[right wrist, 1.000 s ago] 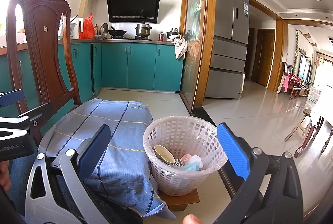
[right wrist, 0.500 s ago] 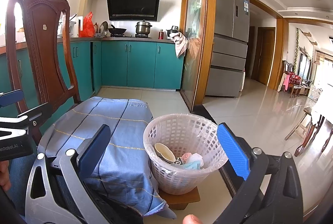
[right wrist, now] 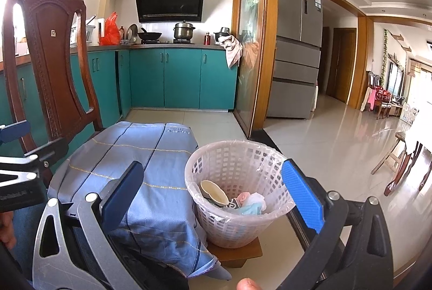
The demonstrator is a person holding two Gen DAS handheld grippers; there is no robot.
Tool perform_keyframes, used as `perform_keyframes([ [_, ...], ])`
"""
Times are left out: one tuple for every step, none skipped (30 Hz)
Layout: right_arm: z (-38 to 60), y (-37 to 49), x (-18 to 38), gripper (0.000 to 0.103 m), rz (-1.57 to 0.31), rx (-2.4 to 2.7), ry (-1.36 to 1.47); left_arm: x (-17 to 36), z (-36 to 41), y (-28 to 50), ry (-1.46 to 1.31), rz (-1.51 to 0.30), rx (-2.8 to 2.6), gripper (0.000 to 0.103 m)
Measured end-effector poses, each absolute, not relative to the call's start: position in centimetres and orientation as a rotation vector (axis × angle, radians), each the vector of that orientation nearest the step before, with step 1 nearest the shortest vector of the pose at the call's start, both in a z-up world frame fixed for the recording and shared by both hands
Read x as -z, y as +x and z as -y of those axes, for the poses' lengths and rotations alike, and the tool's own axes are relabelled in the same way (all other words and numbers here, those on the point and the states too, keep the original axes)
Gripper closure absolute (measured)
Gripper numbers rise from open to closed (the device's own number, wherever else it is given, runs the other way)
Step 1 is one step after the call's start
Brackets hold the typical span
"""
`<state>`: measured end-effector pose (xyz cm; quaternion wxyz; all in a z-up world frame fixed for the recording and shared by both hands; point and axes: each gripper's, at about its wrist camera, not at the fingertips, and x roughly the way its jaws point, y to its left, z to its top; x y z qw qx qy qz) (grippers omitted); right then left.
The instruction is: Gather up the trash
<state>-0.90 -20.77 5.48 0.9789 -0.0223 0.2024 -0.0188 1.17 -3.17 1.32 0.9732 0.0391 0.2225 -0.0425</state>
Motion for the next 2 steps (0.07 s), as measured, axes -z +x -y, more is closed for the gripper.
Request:
perform_keyframes([
  [20.87, -0.97, -5.63, 0.003, -0.401, 0.034, -0.035, -0.81, 3.09, 1.84, 0.093, -0.456, 0.074, 0.003],
  [20.94, -1.4, -6.12, 0.003, -0.371, 0.018, -0.016, -0.37, 3.01, 2.43, 0.106, -0.465, 0.058, 0.003],
])
